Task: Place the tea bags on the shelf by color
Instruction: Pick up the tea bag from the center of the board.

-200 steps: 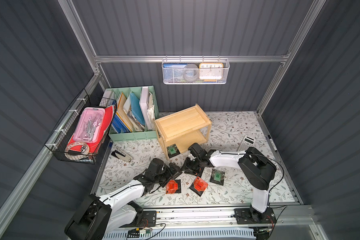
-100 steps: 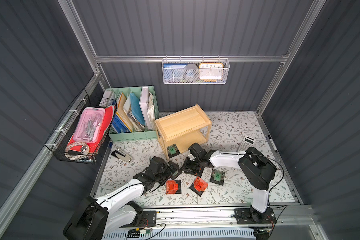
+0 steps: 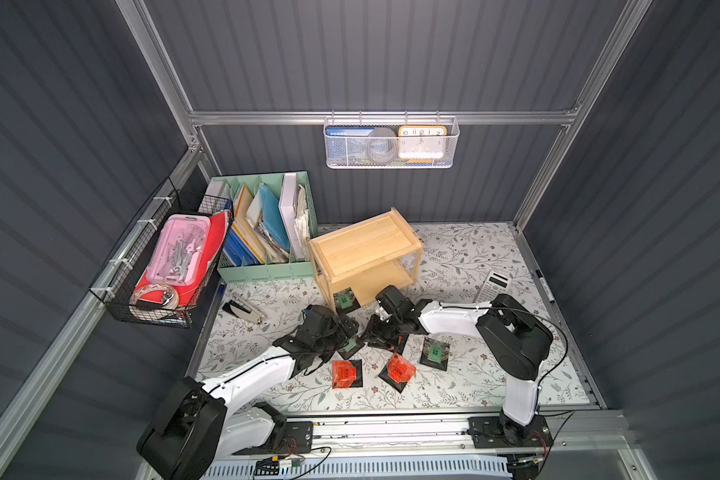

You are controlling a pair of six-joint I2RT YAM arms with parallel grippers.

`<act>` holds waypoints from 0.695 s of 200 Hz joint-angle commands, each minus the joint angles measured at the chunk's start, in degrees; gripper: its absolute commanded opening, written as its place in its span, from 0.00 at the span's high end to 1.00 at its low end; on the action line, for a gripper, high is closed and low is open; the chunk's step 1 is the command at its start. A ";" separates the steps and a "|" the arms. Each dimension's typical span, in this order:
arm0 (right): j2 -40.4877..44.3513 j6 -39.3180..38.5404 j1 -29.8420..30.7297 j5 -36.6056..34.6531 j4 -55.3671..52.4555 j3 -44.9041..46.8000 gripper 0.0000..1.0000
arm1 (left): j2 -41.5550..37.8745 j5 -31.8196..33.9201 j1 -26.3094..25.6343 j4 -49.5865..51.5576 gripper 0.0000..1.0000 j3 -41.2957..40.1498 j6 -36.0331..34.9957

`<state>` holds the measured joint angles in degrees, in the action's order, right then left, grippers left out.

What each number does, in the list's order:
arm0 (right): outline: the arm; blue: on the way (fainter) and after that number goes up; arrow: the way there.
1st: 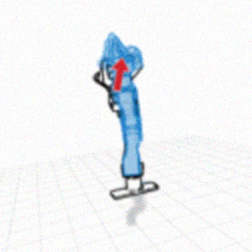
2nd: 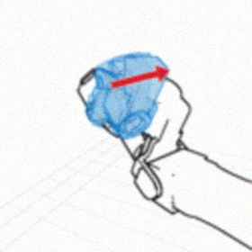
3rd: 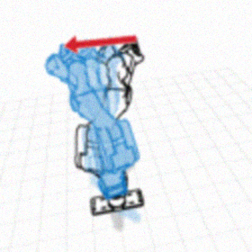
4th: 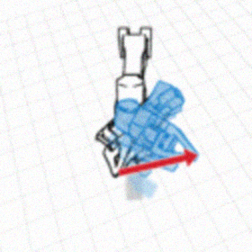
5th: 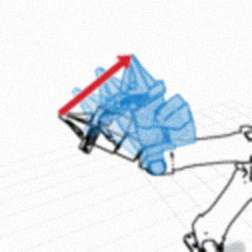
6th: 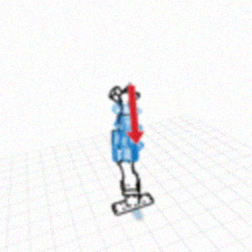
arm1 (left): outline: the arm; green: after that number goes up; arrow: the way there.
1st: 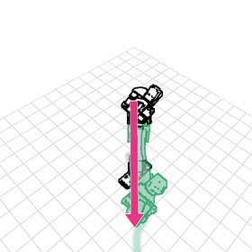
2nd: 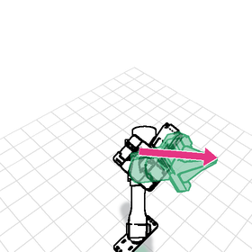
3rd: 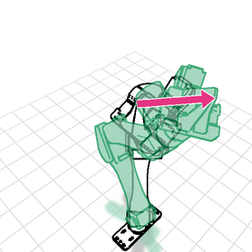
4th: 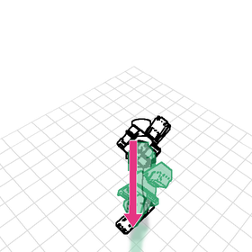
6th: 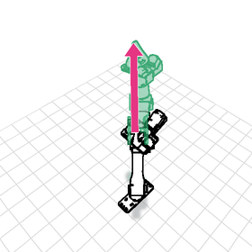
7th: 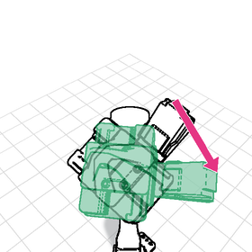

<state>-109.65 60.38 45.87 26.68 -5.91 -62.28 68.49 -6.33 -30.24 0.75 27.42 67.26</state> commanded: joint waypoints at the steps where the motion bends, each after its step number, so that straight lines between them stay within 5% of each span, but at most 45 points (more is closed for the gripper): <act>1: 0.15 -1.10 0.11 0.36 -1.64 -1.15 0.64 | 0.61 2.17 -0.17 -0.16 0.00 0.54 -1.18; 139: -0.21 -1.58 0.10 0.96 -2.26 -1.62 0.64 | 4.05 3.78 0.71 -3.46 0.00 -0.05 -2.24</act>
<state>-109.65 59.51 45.87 27.11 -6.96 -62.67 71.57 -3.16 -30.00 -1.65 27.42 66.78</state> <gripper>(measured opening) 0.362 0.997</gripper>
